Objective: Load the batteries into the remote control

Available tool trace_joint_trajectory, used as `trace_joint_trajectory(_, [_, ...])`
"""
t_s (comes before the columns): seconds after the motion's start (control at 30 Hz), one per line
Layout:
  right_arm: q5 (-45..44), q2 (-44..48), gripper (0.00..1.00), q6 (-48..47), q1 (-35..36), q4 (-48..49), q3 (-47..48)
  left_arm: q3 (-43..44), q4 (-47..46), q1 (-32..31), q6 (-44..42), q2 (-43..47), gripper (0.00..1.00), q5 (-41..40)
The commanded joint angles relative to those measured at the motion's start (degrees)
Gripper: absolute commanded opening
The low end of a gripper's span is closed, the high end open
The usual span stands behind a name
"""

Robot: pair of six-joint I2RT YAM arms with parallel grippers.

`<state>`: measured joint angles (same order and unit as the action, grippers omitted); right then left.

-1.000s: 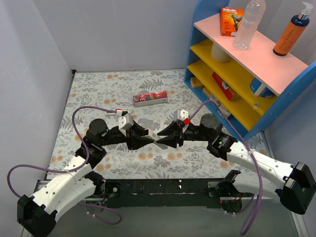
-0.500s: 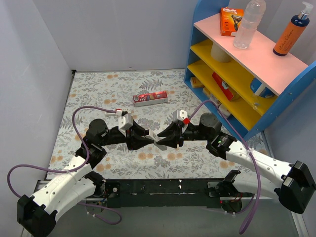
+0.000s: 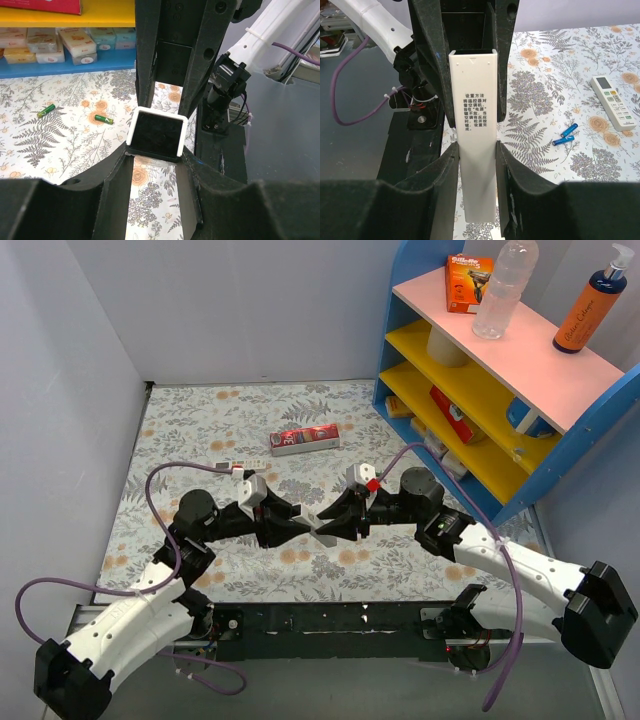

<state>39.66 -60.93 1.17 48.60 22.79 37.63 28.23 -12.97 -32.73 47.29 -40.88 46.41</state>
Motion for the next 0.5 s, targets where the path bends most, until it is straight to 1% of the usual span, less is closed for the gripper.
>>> trace_joint_trajectory(0.0, [1.56, -0.86, 0.18, -0.99, -0.43, -3.89, -1.24, -0.89, -8.03, 0.65, 2.37, 3.7, 0.0, -6.42])
trace_joint_trajectory(0.23, [2.53, -0.33, 0.18, -0.99, -0.43, -5.47, -4.23, -2.21, -10.75, 1.18, 4.13, 5.55, 0.0, -9.5])
trace_joint_trajectory(0.3, [2.79, -0.16, 0.18, -3.36, -0.43, -6.95, -4.32, -2.39, -11.28, 1.44, 4.57, 5.73, 0.0, -9.67])
trace_joint_trajectory(0.47, [2.44, 0.02, 0.17, -3.54, -0.79, -7.06, -4.67, -2.21, -10.33, 1.71, 4.31, 4.85, 0.0, -8.53])
